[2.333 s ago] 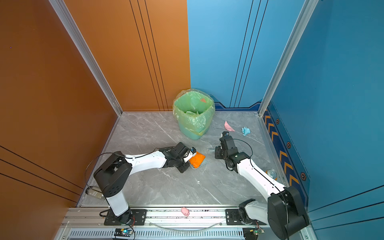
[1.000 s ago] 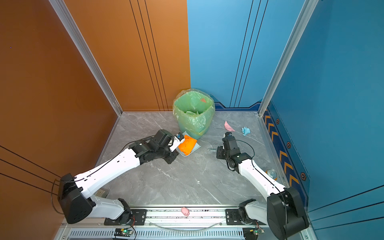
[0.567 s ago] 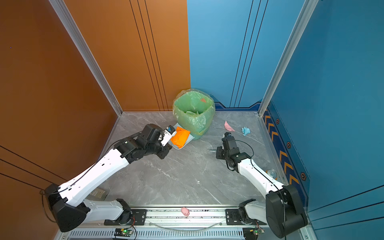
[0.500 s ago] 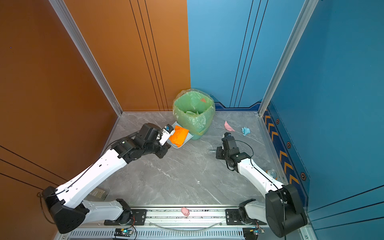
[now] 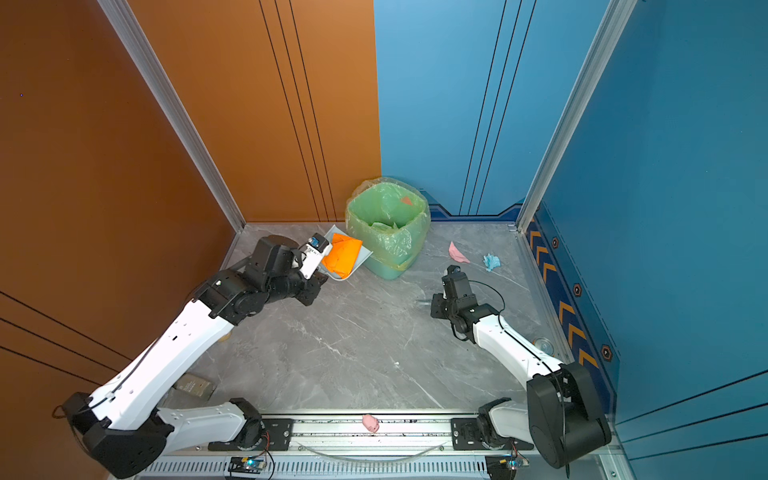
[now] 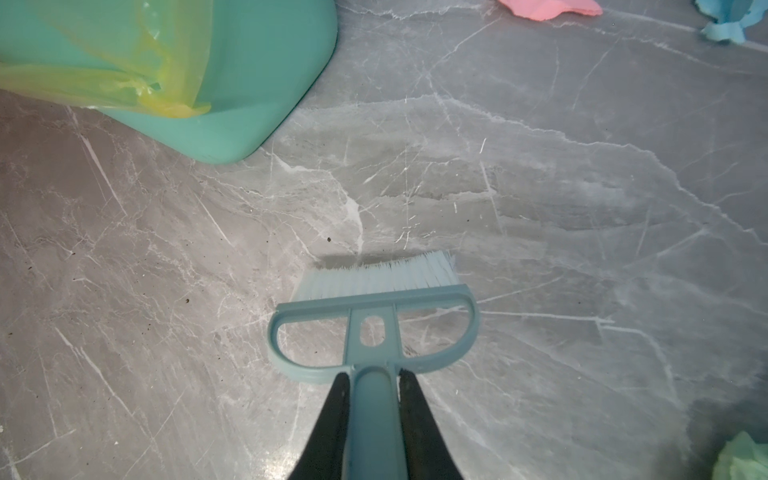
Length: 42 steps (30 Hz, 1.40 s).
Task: Sweep away the paper scraps from the table
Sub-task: 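Carry the dustpan with the left gripper up over the bin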
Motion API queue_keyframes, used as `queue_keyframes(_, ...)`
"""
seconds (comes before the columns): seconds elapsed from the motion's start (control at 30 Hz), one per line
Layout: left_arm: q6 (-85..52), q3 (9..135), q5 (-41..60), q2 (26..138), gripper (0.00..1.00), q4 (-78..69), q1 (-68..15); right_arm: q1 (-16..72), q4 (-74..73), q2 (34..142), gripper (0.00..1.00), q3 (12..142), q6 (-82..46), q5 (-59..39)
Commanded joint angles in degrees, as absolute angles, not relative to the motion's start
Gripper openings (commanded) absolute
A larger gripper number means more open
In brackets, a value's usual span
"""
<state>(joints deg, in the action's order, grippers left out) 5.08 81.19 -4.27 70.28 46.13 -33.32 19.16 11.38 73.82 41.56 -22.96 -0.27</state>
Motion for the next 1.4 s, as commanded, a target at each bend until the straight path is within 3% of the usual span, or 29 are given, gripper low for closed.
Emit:
queue_keyframes(0.0, 6.7, 84.2, -5.7, 70.5, 0.0, 46.7, -32.3, 18.9, 10.7, 74.4, 0.0, 42.7, -23.3, -1.2)
queue_keyframes(1.37, 16.6, 109.3, -8.9, 94.3, 0.0, 42.3, -26.1, 19.0, 10.2, 73.2, 0.0, 41.6, -23.7, -1.1)
